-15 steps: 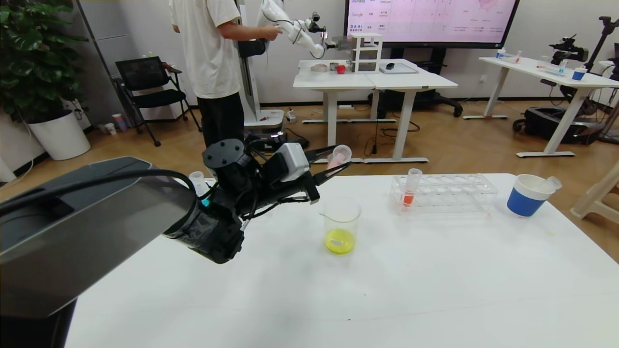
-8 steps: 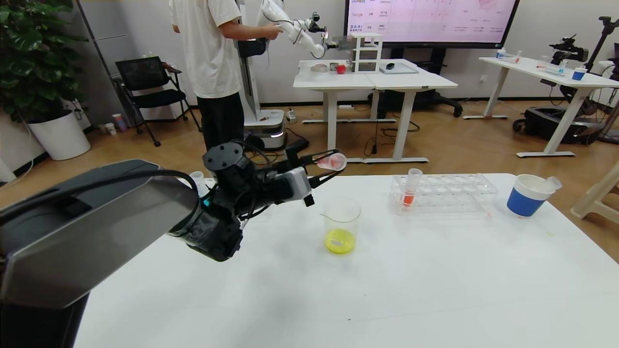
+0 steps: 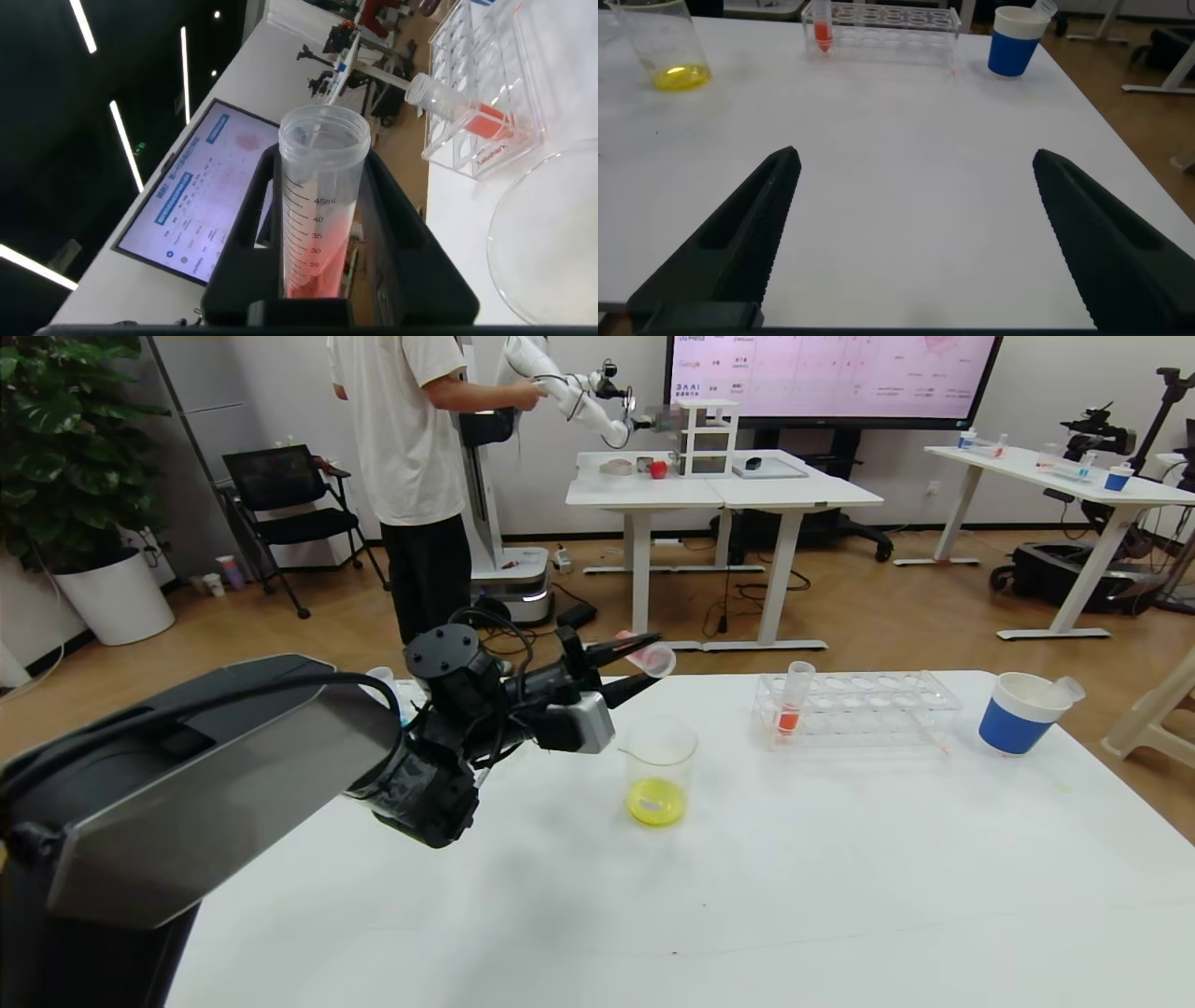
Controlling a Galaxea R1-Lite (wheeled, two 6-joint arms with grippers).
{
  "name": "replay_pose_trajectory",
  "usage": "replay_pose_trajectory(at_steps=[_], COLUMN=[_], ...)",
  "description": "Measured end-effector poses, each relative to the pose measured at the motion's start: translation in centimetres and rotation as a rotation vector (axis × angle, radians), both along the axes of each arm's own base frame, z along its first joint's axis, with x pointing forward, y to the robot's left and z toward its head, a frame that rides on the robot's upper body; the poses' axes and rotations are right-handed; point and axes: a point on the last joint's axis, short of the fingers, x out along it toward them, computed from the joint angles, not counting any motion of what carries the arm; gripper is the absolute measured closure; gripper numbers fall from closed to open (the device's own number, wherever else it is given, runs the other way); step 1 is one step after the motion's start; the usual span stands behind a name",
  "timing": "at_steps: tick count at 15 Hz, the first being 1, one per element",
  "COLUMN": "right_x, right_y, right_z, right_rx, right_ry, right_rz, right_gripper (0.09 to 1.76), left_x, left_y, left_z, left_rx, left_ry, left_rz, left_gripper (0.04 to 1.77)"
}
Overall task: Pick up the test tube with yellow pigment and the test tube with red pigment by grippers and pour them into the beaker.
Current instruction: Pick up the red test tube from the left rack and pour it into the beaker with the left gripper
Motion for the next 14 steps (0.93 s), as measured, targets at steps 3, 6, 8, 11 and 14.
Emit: replay_pose_trajectory(at_steps=[3,6,8,11,14], right_x=[0.0,0.0,0.0,0.0,0.0], right_y=[0.0,0.0,0.0,0.0,0.0], right_z=[0.0,0.0,0.0,0.0,0.0], right_rx=[0.0,0.0,0.0,0.0,0.0], right_ry=[0.0,0.0,0.0,0.0,0.0], right_rz=[0.0,0.0,0.0,0.0,0.0], right_gripper=[0.11,0.11,0.11,0.11,0.11], left_x=[0.4,0.6,0.8,1.1,1.8], left_y=[0.2,0.2,0.2,0.5,0.5], left_z=[-1.0,-1.7,-2.1,-2.1,-2.0], left_rx=[0.046,0.077,0.091,0.108,0.114], left_ry=[-0.076,-0.127,-0.15,-0.201,-0.259], left_rz=[0.028,0.045,0.056,0.078,0.072], left_gripper=[1.31,1.31,1.31,1.31,1.31])
